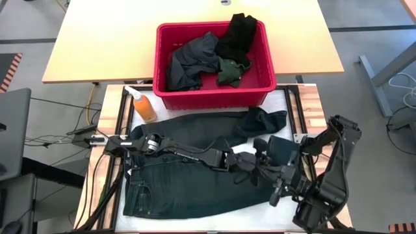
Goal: Fold Laundry from Bin
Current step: Fold the dark blue jeans
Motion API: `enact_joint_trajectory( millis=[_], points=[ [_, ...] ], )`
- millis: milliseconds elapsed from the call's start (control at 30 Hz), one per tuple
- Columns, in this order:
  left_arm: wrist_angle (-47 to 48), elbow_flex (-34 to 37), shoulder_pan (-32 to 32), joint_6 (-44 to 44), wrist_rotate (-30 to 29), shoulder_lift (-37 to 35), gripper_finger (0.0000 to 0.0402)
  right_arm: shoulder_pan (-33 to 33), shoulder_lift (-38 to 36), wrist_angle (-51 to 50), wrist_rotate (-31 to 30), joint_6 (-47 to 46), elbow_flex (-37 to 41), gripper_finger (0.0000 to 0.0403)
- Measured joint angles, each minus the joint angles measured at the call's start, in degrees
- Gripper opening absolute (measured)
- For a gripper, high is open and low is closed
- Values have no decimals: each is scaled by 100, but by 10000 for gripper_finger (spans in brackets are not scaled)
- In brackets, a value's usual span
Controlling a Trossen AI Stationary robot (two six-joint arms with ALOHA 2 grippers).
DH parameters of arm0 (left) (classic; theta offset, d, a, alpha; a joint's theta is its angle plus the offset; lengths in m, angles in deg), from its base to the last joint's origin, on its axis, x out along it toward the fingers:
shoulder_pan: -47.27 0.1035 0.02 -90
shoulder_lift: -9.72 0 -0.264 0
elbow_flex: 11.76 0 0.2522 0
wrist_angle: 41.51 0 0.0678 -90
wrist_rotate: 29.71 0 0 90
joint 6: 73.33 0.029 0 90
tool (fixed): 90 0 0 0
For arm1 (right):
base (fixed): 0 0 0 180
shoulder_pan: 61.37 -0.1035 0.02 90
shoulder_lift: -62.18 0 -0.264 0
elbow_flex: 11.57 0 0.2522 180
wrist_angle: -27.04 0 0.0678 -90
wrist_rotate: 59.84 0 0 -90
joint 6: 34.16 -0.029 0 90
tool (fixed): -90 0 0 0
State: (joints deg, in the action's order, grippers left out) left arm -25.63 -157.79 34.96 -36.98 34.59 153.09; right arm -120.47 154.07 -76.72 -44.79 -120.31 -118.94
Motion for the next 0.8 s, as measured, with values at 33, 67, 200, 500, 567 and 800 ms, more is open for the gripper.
enact_joint_trajectory(
  millis=[33,67,200,500,567,800],
  points=[
    [132,0,26,65,-122,0,0,-37,-4,7,-27,32,0,24],
    [267,0,64,69,-150,7,0,-79,-6,42,-27,49,0,24],
    [575,4,312,138,-171,-13,0,-328,61,44,-35,-137,0,24],
    [401,2,751,1046,-553,-561,0,-827,123,7,344,-832,152,24],
    [380,2,805,1239,-576,-726,0,-882,119,0,556,-950,277,24],
    [257,1,933,1824,-538,-1304,0,-766,118,-4,860,-1500,1058,24]
  ],
)
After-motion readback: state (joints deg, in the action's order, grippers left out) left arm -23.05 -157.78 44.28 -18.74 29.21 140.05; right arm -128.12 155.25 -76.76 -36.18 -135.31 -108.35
